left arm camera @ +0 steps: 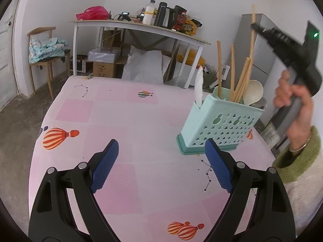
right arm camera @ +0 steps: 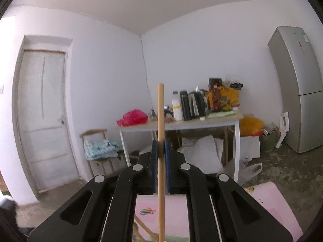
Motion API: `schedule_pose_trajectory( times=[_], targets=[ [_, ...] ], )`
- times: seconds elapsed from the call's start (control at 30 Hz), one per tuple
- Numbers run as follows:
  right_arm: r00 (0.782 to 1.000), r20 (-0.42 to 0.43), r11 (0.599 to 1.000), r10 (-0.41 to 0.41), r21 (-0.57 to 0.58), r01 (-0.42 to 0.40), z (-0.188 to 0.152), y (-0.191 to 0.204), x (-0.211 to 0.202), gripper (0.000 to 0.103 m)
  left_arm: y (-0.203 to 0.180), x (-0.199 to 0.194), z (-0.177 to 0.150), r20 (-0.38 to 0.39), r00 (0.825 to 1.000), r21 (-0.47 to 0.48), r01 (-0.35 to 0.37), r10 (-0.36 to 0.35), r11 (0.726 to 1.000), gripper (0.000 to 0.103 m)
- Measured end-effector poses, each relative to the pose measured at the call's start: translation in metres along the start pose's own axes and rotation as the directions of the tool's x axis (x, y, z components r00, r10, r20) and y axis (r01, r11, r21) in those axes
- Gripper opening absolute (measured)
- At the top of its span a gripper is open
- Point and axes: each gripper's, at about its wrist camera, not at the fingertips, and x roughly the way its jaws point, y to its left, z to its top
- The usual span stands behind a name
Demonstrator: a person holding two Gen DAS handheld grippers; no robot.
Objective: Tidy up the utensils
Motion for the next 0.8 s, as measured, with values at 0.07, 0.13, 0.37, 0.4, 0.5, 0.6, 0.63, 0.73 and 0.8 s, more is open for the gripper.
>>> schedule_pose_trajectory(
  times=[0.07, 0.13, 0.37, 0.4, 0.5, 0.6, 0.63, 0.73, 0.8],
  targets=[
    [0.999, -0.032, 1.000, -0.008, -0.003, 0.008, -0.015, -0.001, 0.010, 0.007, 0.003, 0.001, 0.001, 0.000, 1.000, -0.006, -0.002, 0.002, 1.000, 0.083],
    [0.997, -0.075, 1.000, -0.010, -0.004, 0.010, -0.033, -0.005, 0.015, 0.007, 0.004, 0.002, 0.001, -0.002, 1.000, -0.009, -0.001, 0.001, 1.000, 0.083],
    [0.991, -0.134, 0.999, 0.012, 0.031, -0.008, -0.053, -0.023, -0.011, 0.008, -0.004, 0.005, 0.001, 0.002, 1.000, 0.013, 0.018, -0.018, 1.000, 0.083],
    [0.989, -0.144, 0.999, 0.011, 0.031, -0.007, -0.054, -0.025, -0.016, 0.008, -0.005, 0.006, 0.001, 0.003, 1.000, 0.014, 0.021, -0.021, 1.000, 0.083],
    [0.986, -0.168, 0.999, 0.005, 0.033, 0.001, -0.058, -0.029, -0.029, 0.026, -0.009, 0.009, 0.001, 0.004, 0.999, 0.020, 0.036, -0.036, 0.999, 0.083],
    [0.985, -0.172, 0.999, -0.002, 0.040, 0.009, -0.061, -0.034, -0.045, 0.033, -0.015, 0.014, 0.001, 0.005, 0.999, 0.039, 0.052, -0.052, 0.998, 0.083],
    [0.986, -0.169, 0.999, -0.006, 0.043, 0.014, -0.061, -0.036, -0.051, 0.036, -0.017, 0.015, 0.002, 0.006, 0.998, 0.046, 0.055, -0.055, 0.997, 0.083],
    [0.989, -0.149, 0.996, -0.014, 0.090, 0.027, -0.060, -0.046, -0.077, 0.042, -0.025, 0.021, 0.004, 0.006, 0.997, 0.075, 0.079, -0.080, 0.994, 0.083],
    [0.990, -0.143, 0.990, -0.018, 0.139, 0.038, -0.063, -0.057, -0.095, 0.046, -0.030, 0.026, 0.006, 0.002, 0.994, 0.093, 0.105, -0.106, 0.990, 0.083]
  ],
)
